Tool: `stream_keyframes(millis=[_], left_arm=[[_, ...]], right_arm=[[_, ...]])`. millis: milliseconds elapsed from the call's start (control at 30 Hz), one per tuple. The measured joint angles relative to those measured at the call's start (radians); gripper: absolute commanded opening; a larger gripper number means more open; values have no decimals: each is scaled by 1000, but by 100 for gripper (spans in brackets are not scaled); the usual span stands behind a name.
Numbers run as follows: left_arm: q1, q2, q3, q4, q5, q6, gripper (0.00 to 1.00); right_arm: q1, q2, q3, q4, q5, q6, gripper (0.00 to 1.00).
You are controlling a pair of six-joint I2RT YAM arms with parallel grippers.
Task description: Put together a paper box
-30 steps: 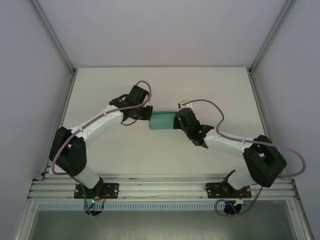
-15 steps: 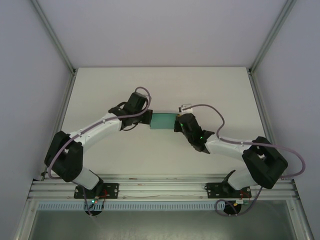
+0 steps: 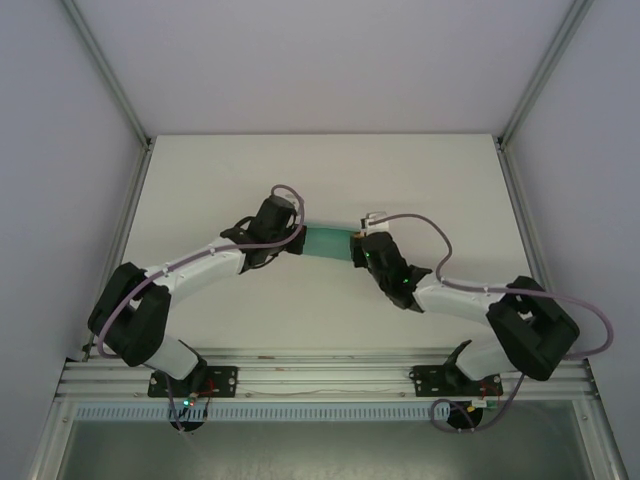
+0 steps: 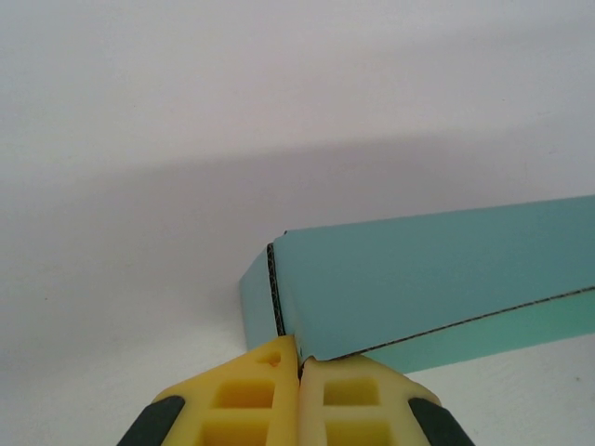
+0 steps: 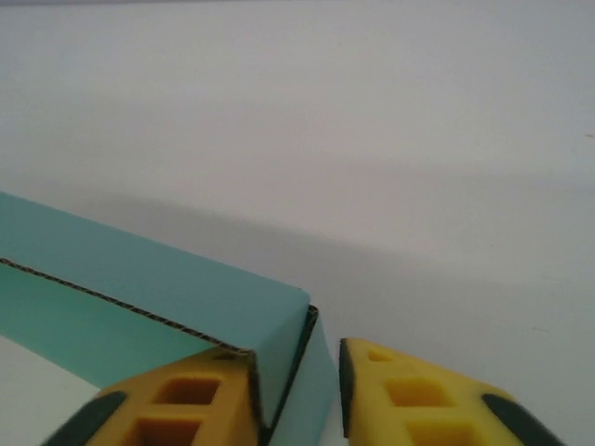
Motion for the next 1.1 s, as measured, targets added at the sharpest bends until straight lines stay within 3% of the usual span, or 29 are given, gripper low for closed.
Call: stream_keyframes(millis=[133,300,567,800,833,933,1033,1100], left_arm=[[-6,2,4,0,7,0,0],[-12,13,18,-2,12,0,0],[-12,28,37,-12,28,0,0],[-12,28,37,-12,37,0,1],[-12,26,37,-13,39,0,12],[-12,21,44,-42,50,11,29],[-12,1,51,-108,59,21,41],[-13,-19,54,-159,66,19,59]], right_arm=[[-13,-55,37,-139,-61,23,62],[-104,-89,97,-216,-156,89,67],[-182,-6,200,-263,-204,173,59],[-197,64,190,-225,-225,235,46],[-197,69,184,-211,-225,245,45],[-199,82,159,-159,-235,273,44],[-202,82,123,-98,-249,297,43],[-203,82,106,-68,-251,312,43]])
